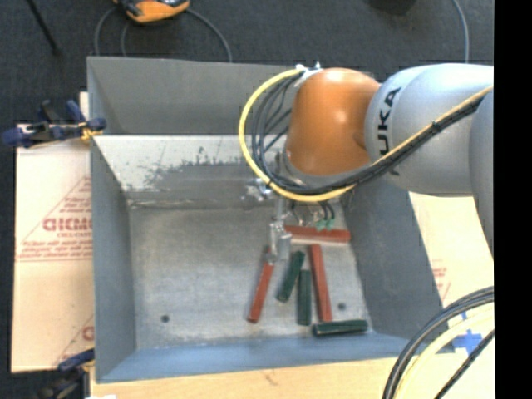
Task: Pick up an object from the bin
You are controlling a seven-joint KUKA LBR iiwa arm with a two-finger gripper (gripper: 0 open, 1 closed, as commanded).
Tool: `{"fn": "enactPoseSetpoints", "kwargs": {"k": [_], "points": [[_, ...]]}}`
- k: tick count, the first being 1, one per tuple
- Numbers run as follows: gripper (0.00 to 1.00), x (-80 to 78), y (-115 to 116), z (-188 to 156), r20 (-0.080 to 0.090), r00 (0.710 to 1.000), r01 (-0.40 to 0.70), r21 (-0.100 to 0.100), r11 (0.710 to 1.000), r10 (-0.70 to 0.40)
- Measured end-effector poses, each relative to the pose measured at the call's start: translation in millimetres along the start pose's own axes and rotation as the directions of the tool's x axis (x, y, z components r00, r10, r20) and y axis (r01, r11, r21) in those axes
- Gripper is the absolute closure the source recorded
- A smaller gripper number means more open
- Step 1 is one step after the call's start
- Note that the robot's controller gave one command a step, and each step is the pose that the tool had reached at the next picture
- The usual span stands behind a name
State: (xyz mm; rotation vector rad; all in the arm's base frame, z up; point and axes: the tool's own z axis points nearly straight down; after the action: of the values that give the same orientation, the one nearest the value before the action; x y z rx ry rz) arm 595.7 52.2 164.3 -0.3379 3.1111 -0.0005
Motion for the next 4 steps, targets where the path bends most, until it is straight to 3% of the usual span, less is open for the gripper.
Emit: {"fn": "enactPoseSetpoints", "kwargs": {"k": [1, 2, 3, 4], "points": [[0.0, 7.7, -46.2, 33.2, -0.009, 0.978, 0.207, -0.001, 0.978, -0.207], [0.0, 17.5, -24.2, 29.6, -0.009, 0.922, 0.388, -0.005, 0.922, -0.388], [0.0, 10.1, -16.9, 58.6, -0.007, 0.853, 0.522, -0.005, 0.853, -0.522], [1.0, 10.8, -9.6, 91.0, -0.002, 0.621, 0.784, -0.004, 0.621, -0.784]]}}
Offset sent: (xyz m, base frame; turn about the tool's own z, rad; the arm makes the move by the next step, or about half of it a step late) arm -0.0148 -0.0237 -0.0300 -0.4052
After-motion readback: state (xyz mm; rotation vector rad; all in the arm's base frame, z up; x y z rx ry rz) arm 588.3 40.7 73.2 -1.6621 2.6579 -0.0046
